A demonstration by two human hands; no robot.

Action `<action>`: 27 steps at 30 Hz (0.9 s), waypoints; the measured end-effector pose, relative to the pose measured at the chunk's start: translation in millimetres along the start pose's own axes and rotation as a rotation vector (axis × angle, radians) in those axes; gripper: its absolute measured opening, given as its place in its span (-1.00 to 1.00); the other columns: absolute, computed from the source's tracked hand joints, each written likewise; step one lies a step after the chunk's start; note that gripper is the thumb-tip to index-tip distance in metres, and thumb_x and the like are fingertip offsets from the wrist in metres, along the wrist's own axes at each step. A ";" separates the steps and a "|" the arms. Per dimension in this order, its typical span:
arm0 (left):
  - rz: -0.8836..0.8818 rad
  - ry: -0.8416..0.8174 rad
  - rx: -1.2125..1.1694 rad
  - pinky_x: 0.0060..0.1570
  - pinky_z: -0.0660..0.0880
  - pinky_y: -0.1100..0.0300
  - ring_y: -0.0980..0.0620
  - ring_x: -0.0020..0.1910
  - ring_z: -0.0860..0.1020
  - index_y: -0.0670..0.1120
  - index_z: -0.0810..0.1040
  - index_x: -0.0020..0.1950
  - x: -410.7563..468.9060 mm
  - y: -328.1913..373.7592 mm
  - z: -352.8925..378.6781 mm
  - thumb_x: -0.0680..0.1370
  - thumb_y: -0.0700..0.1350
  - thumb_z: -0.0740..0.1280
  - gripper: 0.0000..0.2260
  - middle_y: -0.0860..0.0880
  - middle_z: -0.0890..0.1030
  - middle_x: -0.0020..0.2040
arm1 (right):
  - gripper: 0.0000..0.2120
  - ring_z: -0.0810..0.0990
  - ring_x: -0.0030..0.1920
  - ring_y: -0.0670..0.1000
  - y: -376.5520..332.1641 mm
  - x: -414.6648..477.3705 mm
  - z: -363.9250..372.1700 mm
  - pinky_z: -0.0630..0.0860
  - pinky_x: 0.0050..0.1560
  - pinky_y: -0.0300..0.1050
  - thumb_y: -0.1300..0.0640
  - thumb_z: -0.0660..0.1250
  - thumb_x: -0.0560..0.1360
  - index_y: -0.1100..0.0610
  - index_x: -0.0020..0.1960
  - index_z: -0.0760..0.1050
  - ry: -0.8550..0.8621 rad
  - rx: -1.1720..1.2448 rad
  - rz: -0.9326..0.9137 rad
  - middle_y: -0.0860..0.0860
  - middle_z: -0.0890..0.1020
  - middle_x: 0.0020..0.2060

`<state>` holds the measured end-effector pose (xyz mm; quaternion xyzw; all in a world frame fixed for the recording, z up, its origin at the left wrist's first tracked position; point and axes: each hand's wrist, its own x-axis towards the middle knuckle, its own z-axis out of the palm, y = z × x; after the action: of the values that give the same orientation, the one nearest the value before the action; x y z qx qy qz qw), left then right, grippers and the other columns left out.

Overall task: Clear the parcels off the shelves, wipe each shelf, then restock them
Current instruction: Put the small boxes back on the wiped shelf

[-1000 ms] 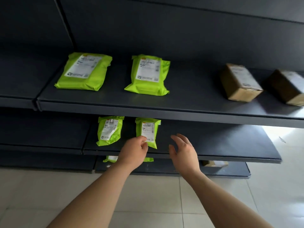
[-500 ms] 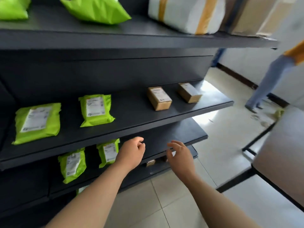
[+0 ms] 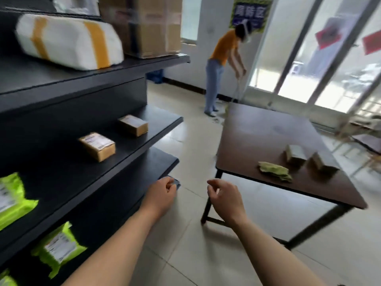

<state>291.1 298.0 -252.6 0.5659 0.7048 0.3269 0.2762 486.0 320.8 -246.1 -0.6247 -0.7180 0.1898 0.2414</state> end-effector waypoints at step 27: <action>0.250 -0.296 -0.020 -0.06 0.36 0.29 0.07 -0.08 0.53 -0.09 0.59 0.18 130.0 277.6 355.5 0.58 -0.08 0.28 -0.78 0.05 0.61 -0.04 | -0.76 0.62 0.01 -0.04 369.1 85.3 -233.7 0.51 0.02 -0.18 0.05 0.29 0.53 0.05 0.16 0.60 0.296 -0.012 0.472 -0.07 0.68 0.00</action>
<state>705.4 518.3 -265.8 0.6880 0.5775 0.2789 0.3398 910.9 452.7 -259.1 -0.7970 -0.5106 0.1432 0.2891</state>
